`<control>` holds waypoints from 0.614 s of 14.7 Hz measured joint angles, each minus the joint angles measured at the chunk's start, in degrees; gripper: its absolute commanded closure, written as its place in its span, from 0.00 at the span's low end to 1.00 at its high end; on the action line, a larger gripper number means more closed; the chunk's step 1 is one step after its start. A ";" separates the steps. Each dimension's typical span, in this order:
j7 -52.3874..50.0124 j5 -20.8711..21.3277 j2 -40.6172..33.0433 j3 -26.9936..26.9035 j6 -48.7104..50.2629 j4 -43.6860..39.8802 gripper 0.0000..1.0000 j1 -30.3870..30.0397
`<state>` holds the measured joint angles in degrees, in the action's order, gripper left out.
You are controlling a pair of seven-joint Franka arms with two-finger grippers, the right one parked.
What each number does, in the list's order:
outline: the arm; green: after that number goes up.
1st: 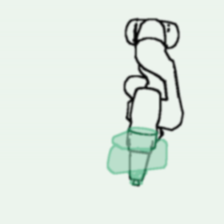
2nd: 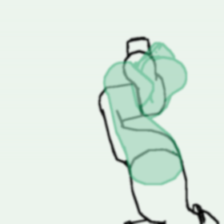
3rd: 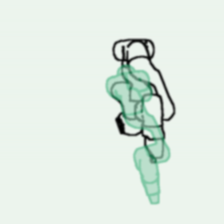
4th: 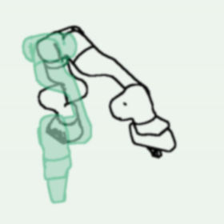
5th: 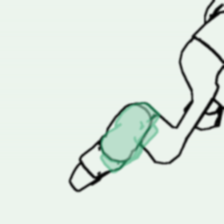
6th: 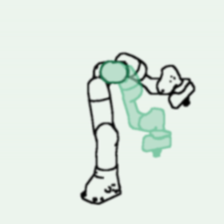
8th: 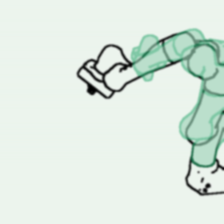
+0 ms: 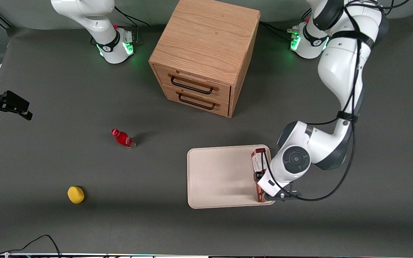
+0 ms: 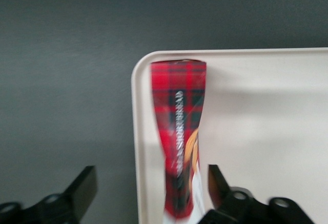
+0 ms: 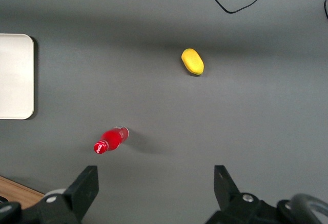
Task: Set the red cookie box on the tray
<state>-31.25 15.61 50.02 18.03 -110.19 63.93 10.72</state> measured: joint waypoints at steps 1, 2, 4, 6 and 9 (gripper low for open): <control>0.00 -0.11 -1.51 0.10 4.45 -1.54 0.00 -0.03; 0.01 -0.19 -3.62 0.14 8.81 -2.83 0.00 -0.08; 1.00 -0.32 -9.62 0.08 16.55 -4.37 0.00 -0.42; 5.73 -0.95 -16.32 -0.05 24.39 -4.56 0.00 -2.29; 16.84 -2.57 -23.24 -0.37 32.27 -4.44 0.00 -7.82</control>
<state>-14.41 13.04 26.78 17.66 -77.92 59.48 2.90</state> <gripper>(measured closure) 0.000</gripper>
